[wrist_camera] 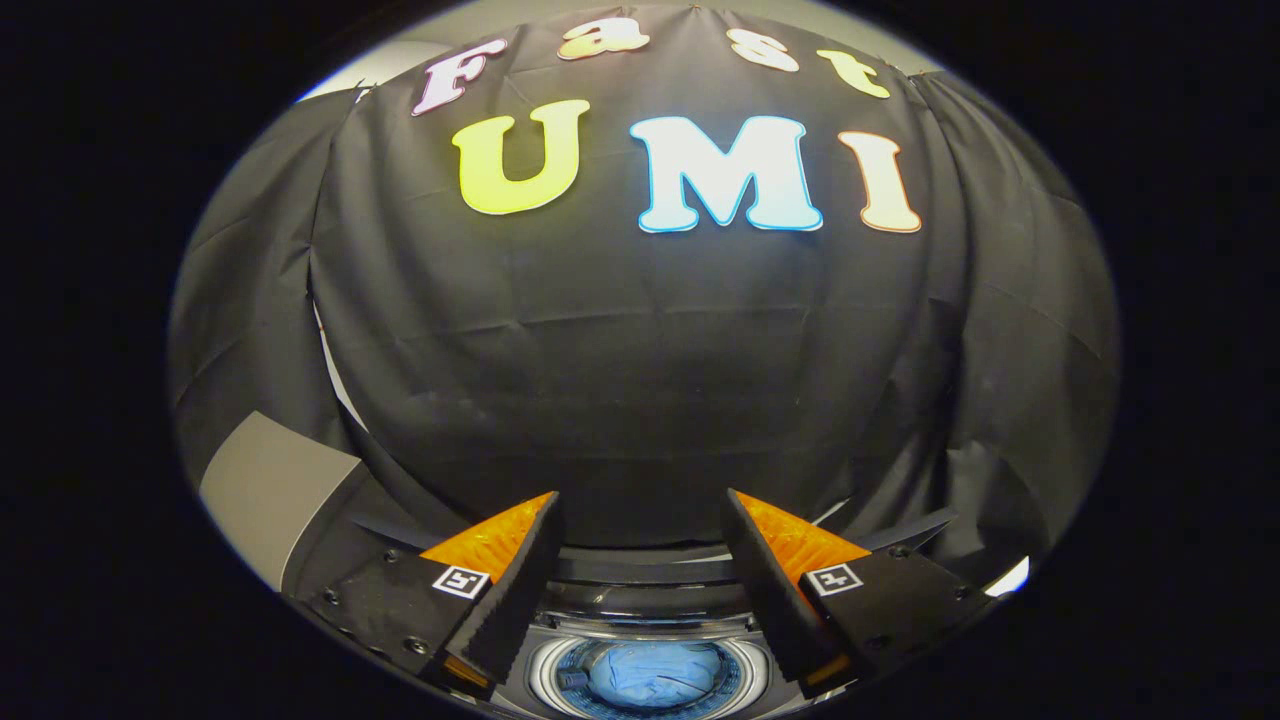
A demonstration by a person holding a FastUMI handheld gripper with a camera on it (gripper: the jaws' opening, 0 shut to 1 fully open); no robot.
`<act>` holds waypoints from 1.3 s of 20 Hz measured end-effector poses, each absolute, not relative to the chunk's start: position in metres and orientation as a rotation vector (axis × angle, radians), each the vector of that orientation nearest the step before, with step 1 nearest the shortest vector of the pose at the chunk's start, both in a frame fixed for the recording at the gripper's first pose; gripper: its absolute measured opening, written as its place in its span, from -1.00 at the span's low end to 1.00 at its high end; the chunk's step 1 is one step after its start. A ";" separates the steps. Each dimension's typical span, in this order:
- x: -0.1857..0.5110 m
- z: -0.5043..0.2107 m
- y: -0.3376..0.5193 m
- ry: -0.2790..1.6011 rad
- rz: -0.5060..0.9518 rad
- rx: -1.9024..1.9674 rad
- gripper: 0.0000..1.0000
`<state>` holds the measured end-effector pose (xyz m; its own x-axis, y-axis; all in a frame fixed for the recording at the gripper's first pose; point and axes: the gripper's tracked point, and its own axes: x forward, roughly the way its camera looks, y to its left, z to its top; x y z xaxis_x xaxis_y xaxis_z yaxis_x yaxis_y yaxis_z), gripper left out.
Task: Put the clothes into the washing machine and then close the washing machine lid.
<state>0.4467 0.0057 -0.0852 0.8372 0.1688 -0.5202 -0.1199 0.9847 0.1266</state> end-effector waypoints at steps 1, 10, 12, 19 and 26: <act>0.441 -0.085 0.005 0.554 0.152 0.091 0.98; 0.415 -0.085 0.004 0.530 0.158 0.087 0.98; 0.409 -0.084 0.003 0.516 0.158 0.087 0.98; 0.393 -0.088 0.001 0.475 0.153 0.087 0.98; 0.367 -0.092 0.000 0.406 0.144 0.089 0.98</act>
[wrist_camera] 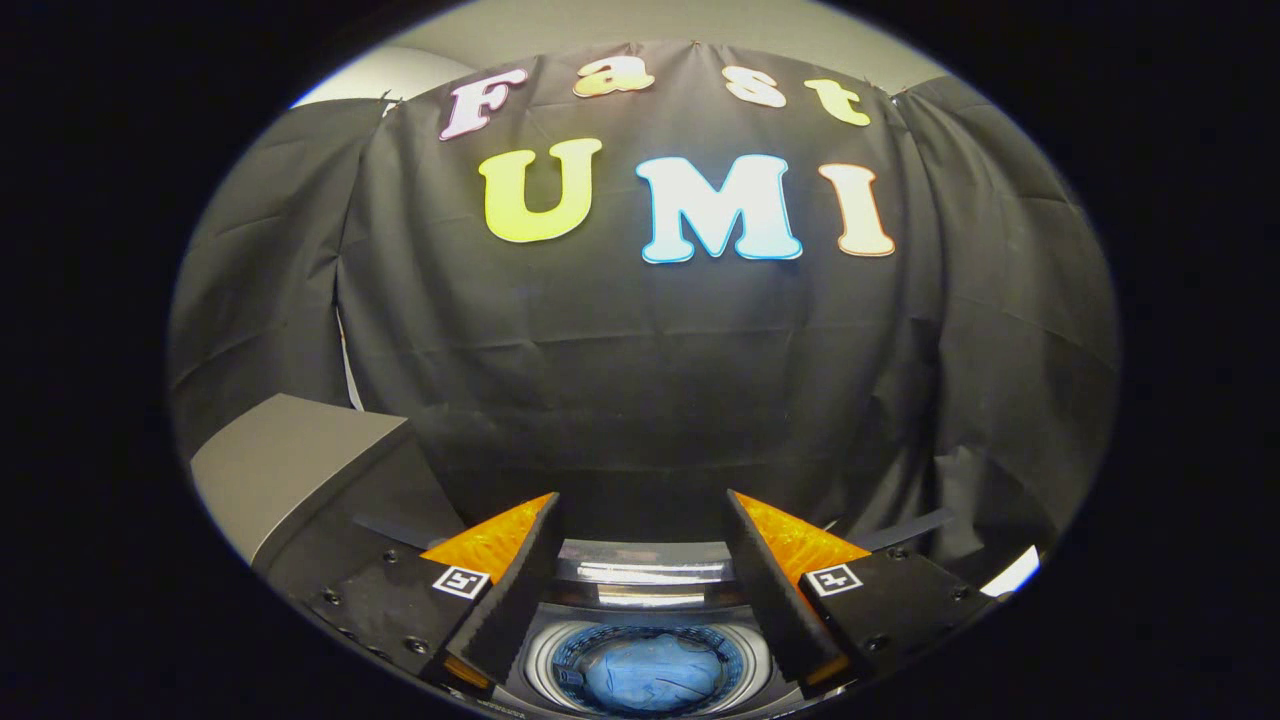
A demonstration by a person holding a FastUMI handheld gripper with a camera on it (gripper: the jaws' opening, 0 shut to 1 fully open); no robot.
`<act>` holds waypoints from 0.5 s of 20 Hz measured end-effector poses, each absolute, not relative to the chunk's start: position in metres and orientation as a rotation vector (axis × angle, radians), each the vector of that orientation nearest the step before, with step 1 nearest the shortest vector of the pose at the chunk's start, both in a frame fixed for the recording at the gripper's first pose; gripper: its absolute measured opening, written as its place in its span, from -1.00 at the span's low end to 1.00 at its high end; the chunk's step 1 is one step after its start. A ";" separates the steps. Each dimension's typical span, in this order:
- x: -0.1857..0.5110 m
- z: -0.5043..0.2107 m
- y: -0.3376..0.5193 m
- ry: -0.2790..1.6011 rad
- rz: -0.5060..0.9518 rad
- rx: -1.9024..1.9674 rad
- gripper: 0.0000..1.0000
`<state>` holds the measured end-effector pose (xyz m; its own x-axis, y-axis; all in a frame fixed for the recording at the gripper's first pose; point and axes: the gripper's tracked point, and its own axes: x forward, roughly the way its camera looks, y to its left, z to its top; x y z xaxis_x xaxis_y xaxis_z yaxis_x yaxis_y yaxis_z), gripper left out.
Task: Put the clothes into the washing machine and then close the washing machine lid.
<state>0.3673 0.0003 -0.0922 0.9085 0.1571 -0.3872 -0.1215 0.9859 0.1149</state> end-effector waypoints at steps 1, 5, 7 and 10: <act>0.363 -0.094 0.000 0.401 0.143 0.088 0.98; 0.350 -0.098 0.000 0.389 0.144 0.092 0.97; 0.347 -0.099 0.000 0.385 0.141 0.095 0.97; 0.337 -0.103 0.000 0.370 0.135 0.096 0.98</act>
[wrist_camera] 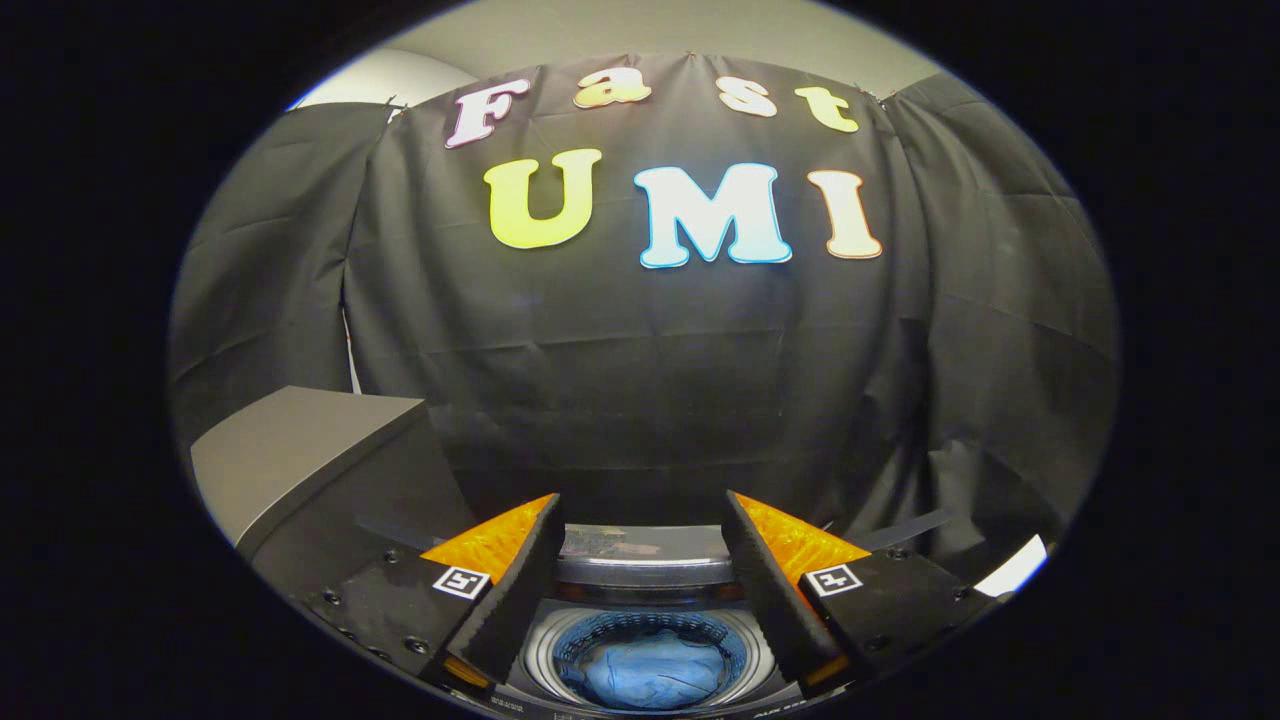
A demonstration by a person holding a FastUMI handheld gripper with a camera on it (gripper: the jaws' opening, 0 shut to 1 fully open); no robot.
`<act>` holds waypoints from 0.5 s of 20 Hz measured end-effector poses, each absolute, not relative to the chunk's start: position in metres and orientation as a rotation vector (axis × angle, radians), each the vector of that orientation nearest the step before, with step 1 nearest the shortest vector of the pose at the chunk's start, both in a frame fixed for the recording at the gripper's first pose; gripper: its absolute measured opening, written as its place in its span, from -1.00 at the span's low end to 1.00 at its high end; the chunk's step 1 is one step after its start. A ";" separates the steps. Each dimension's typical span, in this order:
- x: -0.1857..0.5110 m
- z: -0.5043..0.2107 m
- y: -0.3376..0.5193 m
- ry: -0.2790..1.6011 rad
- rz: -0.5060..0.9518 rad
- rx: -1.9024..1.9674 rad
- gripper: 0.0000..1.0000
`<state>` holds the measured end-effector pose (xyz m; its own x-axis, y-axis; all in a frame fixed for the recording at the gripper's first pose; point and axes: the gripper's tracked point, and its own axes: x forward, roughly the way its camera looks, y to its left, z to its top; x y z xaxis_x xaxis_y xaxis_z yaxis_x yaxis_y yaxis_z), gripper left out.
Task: Put the clothes into the washing machine and then close the washing machine lid.
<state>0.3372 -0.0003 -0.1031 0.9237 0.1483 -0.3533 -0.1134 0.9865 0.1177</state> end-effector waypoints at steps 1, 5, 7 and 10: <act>0.334 -0.104 0.000 0.363 0.134 0.096 0.98; 0.317 -0.110 -0.002 0.360 0.128 0.096 0.97; 0.312 -0.114 -0.002 0.363 0.134 0.096 0.97; 0.298 -0.138 -0.004 0.414 0.131 0.093 0.97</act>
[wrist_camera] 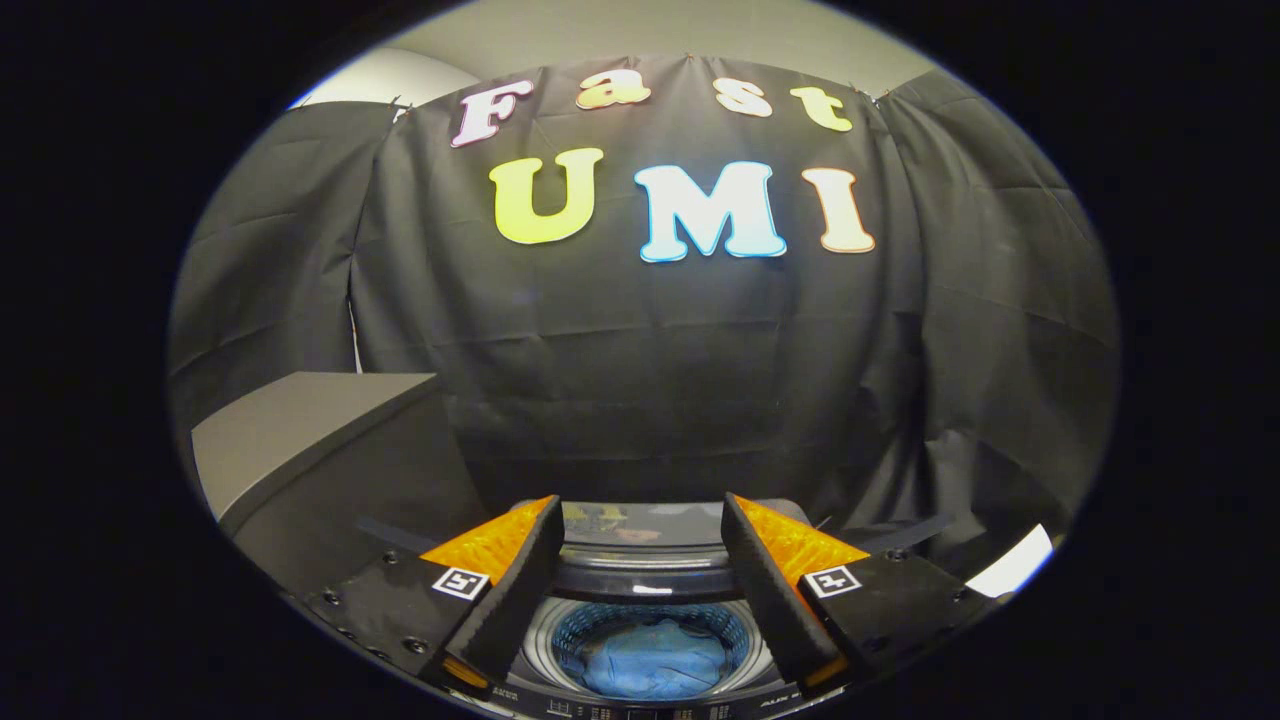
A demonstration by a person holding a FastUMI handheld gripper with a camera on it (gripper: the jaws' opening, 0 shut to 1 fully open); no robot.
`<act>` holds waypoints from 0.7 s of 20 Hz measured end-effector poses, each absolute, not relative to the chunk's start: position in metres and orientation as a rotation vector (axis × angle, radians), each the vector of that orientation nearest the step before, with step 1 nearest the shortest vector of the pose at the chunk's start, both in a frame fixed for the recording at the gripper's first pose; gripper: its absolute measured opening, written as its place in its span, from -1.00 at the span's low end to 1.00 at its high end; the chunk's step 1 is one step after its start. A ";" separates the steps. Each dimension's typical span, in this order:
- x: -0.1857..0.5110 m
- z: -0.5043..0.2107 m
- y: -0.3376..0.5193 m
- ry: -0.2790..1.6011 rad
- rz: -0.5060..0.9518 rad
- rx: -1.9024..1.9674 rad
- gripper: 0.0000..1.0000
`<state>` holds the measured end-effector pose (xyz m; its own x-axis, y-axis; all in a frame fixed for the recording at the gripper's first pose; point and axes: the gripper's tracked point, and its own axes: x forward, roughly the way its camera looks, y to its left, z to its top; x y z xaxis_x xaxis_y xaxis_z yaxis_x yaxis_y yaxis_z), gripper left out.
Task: Put the clothes into the washing machine and then close the washing machine lid.
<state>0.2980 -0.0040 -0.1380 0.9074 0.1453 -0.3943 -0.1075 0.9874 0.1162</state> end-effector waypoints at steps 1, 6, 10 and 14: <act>0.289 -0.150 -0.007 0.450 0.123 0.090 0.97; 0.230 -0.197 -0.003 0.534 0.131 0.103 0.97; 0.176 -0.184 -0.002 0.478 0.170 0.100 0.97; 0.115 -0.151 -0.002 0.389 0.197 0.086 0.96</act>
